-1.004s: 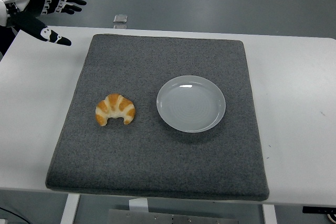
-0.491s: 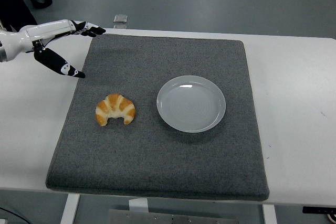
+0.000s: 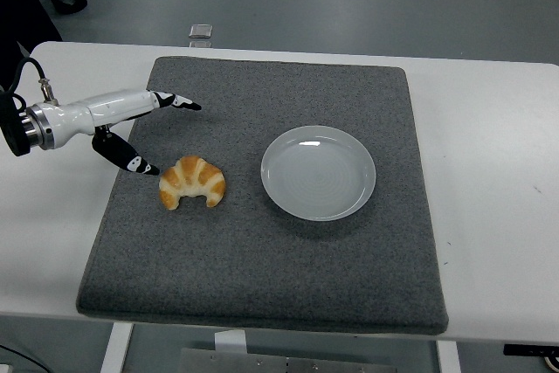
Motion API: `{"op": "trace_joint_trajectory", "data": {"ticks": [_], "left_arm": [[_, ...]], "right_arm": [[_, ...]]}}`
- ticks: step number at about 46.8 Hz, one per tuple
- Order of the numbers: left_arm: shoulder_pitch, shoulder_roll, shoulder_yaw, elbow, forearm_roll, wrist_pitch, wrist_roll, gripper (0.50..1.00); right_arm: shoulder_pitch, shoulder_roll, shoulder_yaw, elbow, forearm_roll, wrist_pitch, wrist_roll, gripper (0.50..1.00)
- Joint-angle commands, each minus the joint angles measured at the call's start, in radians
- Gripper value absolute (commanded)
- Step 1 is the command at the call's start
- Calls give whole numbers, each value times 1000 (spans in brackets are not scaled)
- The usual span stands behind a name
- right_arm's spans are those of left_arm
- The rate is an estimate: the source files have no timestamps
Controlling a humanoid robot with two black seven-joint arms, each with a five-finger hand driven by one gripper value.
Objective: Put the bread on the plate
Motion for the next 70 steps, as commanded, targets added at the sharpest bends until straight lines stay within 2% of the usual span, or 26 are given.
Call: {"op": "trace_joint_trajectory", "data": {"ticks": [1, 6, 15, 27, 38, 70], "left_arm": [[2, -12, 6, -5, 1, 6, 1, 996], [11, -24, 17, -13, 19, 9, 1, 996], [53, -69, 19, -10, 78, 85, 7, 996], [73, -110, 19, 19, 121, 122, 14, 996], [91, -141, 22, 60, 174, 124, 14, 996], [94, -184, 20, 91, 162, 110, -1, 994]], "right_arm": [[0, 0, 0, 0, 0, 0, 0, 932], [0, 0, 0, 0, 0, 0, 0, 930], [0, 0, 0, 0, 0, 0, 0, 932], [0, 0, 0, 0, 0, 0, 0, 930], [0, 0, 0, 0, 0, 0, 0, 930], [0, 0, 0, 0, 0, 0, 0, 930]]}}
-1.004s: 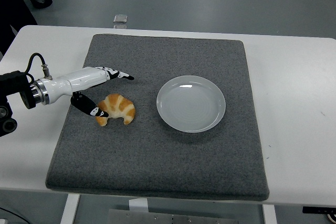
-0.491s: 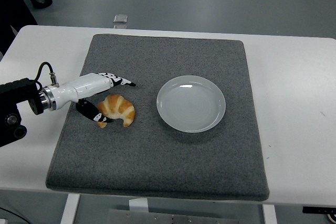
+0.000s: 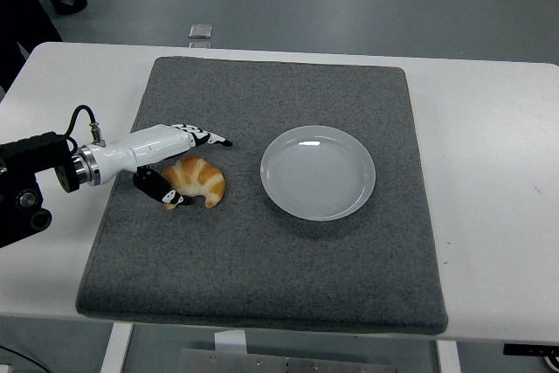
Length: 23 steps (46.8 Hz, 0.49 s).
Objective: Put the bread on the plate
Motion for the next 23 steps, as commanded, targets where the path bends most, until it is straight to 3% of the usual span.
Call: {"op": "trace_joint_trajectory", "data": {"ticks": [1, 13, 23], "left_arm": [[2, -3, 0, 2, 0, -1, 0, 994], [-3, -8, 0, 23, 0, -1, 0, 979], [0, -12, 2, 23, 9, -3, 0, 881]], "right_arm": [[0, 0, 0, 0, 0, 0, 0, 932], [0, 0, 0, 0, 0, 0, 0, 930], [0, 0, 0, 0, 0, 0, 0, 930]]}}
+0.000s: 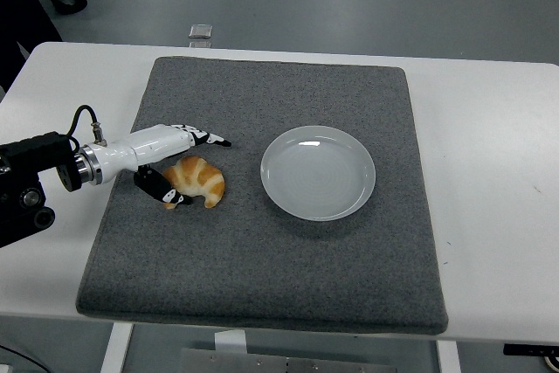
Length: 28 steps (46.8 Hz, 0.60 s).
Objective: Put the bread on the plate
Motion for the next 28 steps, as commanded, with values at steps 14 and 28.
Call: {"op": "trace_joint_trajectory", "data": {"ticks": [14, 28], "left_arm": [[4, -14, 1, -2, 9, -4, 0, 825], [4, -14, 1, -2, 11, -9, -2, 784]], "right_arm": [[0, 0, 0, 0, 0, 0, 0, 932], [0, 0, 0, 0, 0, 0, 0, 930]]}}
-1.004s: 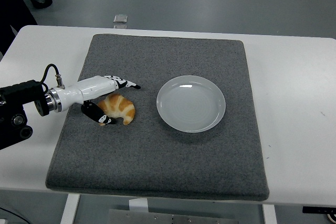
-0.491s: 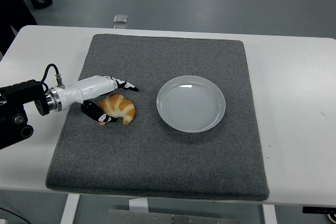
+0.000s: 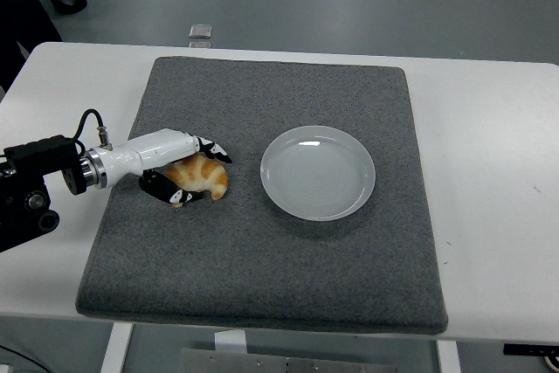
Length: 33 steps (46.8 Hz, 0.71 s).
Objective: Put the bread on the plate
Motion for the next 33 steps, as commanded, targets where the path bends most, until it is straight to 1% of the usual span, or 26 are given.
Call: {"op": "trace_joint_trajectory", "data": {"ticks": [1, 2, 3, 4, 5, 7, 10, 12, 14, 21, 28, 29, 31, 33], "left_arm": [[0, 0, -1, 0, 1, 0, 0, 782], [0, 0, 1, 0, 1, 0, 0, 776], [0, 0, -1, 0, 1, 0, 0, 746], [0, 2, -1, 0, 1, 0, 0, 701], [0, 2, 1, -1, 1, 0, -2, 677], [0, 2, 1, -1, 1, 0, -3, 660], [-2, 5, 1, -3, 2, 0, -9, 600], [-2, 6, 1, -1, 2, 0, -14, 587], [-2, 9, 1, -3, 2, 0, -19, 559], [-3, 11, 1, -3, 5, 0, -32, 555], [-3, 12, 1, -1, 14, 0, -35, 551], [-5, 12, 1, -3, 16, 0, -35, 544], [-6, 14, 1, -1, 17, 0, -35, 500], [-9, 18, 1, -1, 17, 0, -35, 500]], "right_arm": [[0, 0, 0, 0, 0, 0, 0, 932], [0, 0, 0, 0, 0, 0, 0, 930], [0, 0, 0, 0, 0, 0, 0, 930], [-1, 0, 0, 0, 0, 0, 0, 930], [0, 0, 0, 0, 0, 0, 0, 930], [0, 0, 0, 0, 0, 0, 0, 930], [0, 0, 0, 0, 0, 0, 0, 930], [0, 0, 0, 0, 0, 0, 0, 930], [0, 0, 0, 0, 0, 0, 0, 932], [0, 0, 0, 0, 0, 0, 0, 930], [0, 0, 0, 0, 0, 0, 0, 930], [0, 0, 0, 0, 0, 0, 0, 930], [0, 0, 0, 0, 0, 0, 0, 930], [-1, 0, 0, 0, 0, 0, 0, 932]]}}
